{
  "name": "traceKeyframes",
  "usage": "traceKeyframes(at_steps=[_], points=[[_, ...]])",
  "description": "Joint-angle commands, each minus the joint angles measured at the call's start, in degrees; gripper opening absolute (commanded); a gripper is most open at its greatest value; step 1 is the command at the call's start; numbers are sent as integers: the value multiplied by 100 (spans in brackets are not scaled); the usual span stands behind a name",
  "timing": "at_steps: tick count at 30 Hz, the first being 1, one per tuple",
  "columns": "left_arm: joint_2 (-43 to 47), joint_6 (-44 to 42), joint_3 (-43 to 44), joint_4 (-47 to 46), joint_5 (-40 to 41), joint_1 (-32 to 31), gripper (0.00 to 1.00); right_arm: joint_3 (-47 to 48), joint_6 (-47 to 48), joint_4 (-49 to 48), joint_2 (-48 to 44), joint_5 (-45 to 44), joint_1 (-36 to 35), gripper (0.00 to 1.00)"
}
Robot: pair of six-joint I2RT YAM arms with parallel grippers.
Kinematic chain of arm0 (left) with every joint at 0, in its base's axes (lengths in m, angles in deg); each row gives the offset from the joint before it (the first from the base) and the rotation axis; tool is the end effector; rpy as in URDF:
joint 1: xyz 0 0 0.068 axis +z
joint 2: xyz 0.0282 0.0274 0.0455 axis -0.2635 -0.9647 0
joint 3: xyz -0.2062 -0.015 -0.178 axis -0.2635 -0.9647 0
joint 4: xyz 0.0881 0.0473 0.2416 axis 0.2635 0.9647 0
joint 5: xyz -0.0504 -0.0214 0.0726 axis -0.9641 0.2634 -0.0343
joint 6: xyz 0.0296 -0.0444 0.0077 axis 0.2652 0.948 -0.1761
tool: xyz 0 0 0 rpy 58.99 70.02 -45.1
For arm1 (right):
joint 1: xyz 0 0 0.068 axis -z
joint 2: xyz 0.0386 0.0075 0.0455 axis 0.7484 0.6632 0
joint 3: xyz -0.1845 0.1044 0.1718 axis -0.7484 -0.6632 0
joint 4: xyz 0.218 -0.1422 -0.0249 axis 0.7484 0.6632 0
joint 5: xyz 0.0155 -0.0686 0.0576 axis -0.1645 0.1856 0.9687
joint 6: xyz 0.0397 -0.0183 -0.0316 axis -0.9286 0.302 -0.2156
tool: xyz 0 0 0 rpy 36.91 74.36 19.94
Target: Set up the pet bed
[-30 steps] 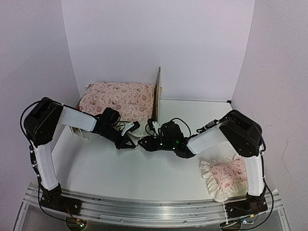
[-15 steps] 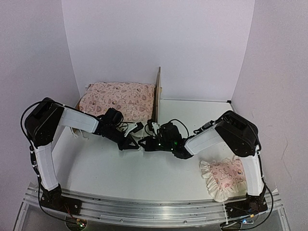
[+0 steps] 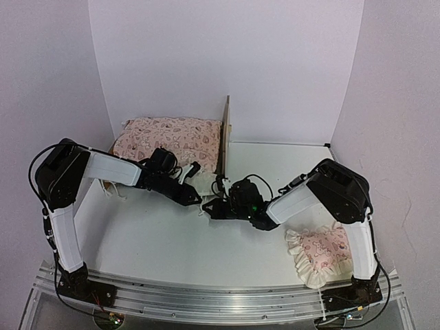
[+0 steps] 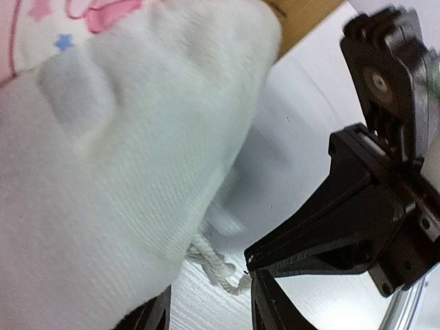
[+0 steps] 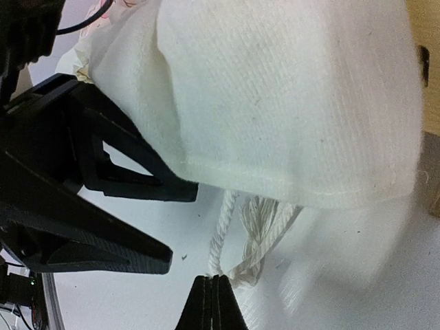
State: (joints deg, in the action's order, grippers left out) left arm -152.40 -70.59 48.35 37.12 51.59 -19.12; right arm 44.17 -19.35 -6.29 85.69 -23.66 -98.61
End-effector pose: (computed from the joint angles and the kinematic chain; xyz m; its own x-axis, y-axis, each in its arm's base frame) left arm 0.3172 -0.2375 0.1527 -0.6769 0.3871 -0.6260 0.7063 0.5811 -0.4044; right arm 0.2854 0.3477 0.1023 -0.6713 0.1105 -0.7329 -0.5329 0.6154 0.5808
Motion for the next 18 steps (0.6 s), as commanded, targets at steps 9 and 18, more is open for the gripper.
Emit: traceKeyframes(at_steps=[9, 18], points=[[-268, 1380, 71, -438, 503, -67, 36, -3, -147, -348, -253, -84, 98, 0], [-423, 1458, 29, -992, 316, -88, 36, 58, -211, -362, -214, -54, 137, 0]])
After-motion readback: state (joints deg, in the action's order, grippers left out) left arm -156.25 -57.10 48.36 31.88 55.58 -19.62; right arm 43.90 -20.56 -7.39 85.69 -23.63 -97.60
